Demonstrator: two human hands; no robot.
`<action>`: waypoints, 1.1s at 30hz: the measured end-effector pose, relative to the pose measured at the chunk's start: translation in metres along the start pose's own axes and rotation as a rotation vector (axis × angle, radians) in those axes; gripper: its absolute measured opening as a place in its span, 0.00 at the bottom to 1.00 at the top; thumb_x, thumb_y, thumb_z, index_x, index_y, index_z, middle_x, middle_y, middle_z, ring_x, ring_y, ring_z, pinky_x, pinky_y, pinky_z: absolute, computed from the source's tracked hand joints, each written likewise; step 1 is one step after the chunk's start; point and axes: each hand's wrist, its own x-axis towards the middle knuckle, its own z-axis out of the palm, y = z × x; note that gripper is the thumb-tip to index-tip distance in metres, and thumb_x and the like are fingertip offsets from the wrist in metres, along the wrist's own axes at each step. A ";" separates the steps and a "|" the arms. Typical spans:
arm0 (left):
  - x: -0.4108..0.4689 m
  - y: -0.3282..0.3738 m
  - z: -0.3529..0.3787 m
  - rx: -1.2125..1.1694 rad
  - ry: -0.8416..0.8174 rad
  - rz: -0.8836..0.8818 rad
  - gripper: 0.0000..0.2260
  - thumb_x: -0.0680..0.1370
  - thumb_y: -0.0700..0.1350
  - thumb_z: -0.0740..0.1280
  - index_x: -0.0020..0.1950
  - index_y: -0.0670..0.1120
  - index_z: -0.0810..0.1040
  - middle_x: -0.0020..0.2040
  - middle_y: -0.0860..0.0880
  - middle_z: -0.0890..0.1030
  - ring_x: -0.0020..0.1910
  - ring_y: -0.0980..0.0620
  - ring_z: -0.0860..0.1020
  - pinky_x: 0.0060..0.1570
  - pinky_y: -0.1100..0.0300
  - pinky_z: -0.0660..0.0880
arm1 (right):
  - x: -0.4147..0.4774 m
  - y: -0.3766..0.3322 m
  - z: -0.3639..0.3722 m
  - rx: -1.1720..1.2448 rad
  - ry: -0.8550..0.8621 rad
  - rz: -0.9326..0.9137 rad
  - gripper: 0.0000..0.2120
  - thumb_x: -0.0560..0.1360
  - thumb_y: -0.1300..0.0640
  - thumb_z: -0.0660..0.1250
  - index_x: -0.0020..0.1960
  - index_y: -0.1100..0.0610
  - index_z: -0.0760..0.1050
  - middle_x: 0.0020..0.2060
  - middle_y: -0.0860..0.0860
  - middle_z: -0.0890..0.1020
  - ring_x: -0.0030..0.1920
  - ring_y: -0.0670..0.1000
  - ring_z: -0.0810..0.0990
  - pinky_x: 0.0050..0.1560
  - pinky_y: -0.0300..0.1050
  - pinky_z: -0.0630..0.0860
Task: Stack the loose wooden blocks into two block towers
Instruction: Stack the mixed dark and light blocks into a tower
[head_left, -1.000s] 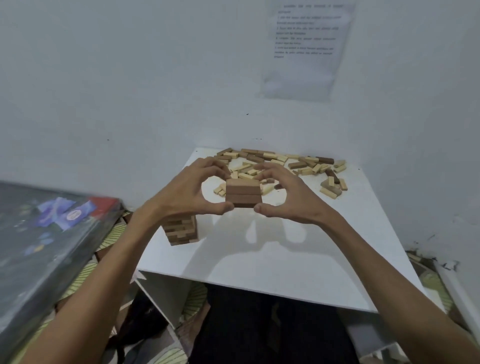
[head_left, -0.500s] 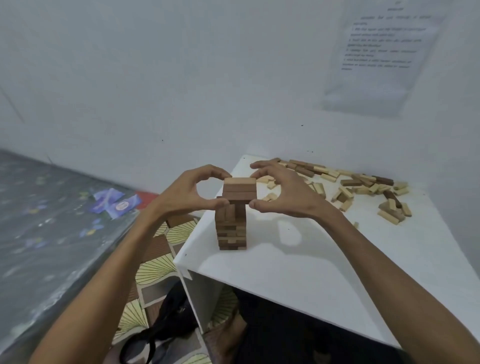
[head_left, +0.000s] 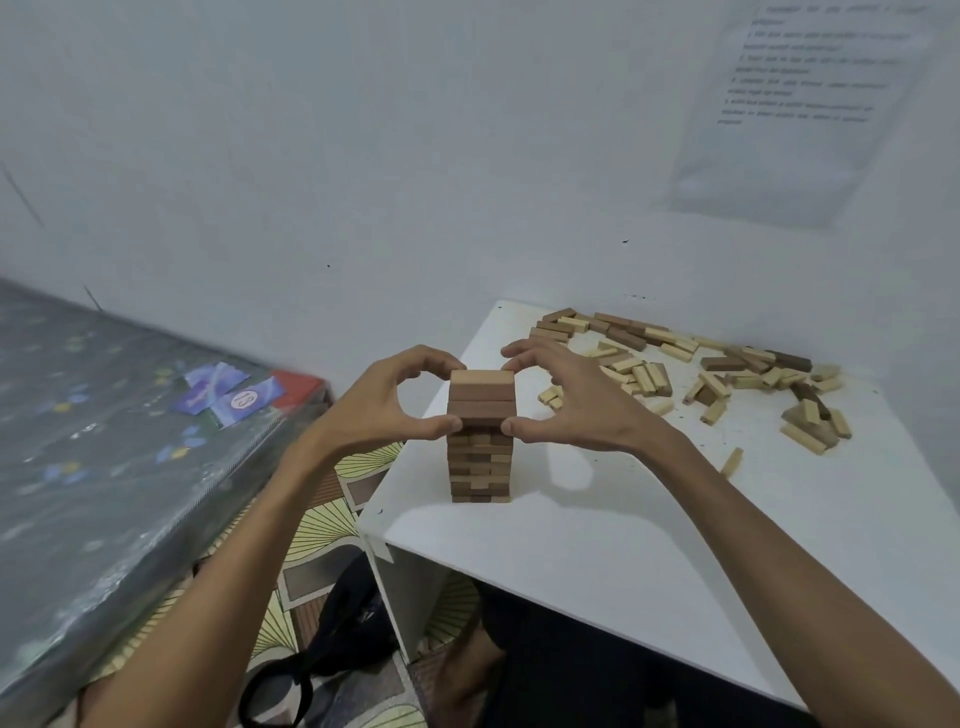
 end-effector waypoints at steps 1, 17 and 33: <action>-0.001 -0.001 0.000 -0.002 -0.002 -0.003 0.26 0.68 0.59 0.75 0.63 0.53 0.79 0.63 0.58 0.81 0.66 0.54 0.77 0.72 0.45 0.68 | 0.000 0.000 0.001 -0.002 -0.006 0.003 0.27 0.64 0.35 0.72 0.60 0.41 0.72 0.69 0.35 0.71 0.70 0.38 0.67 0.66 0.44 0.68; -0.005 -0.004 0.005 -0.011 -0.023 -0.038 0.27 0.67 0.61 0.75 0.63 0.53 0.78 0.62 0.57 0.81 0.65 0.54 0.77 0.71 0.52 0.69 | -0.002 0.004 0.008 -0.009 -0.031 0.022 0.29 0.65 0.36 0.72 0.62 0.44 0.72 0.69 0.36 0.70 0.69 0.37 0.67 0.59 0.35 0.66; -0.005 -0.006 0.005 -0.001 -0.048 -0.055 0.28 0.68 0.62 0.74 0.65 0.53 0.78 0.63 0.58 0.80 0.64 0.54 0.78 0.71 0.47 0.69 | -0.003 0.010 0.011 -0.020 -0.059 0.055 0.25 0.71 0.46 0.77 0.64 0.44 0.71 0.70 0.37 0.70 0.69 0.41 0.68 0.62 0.42 0.66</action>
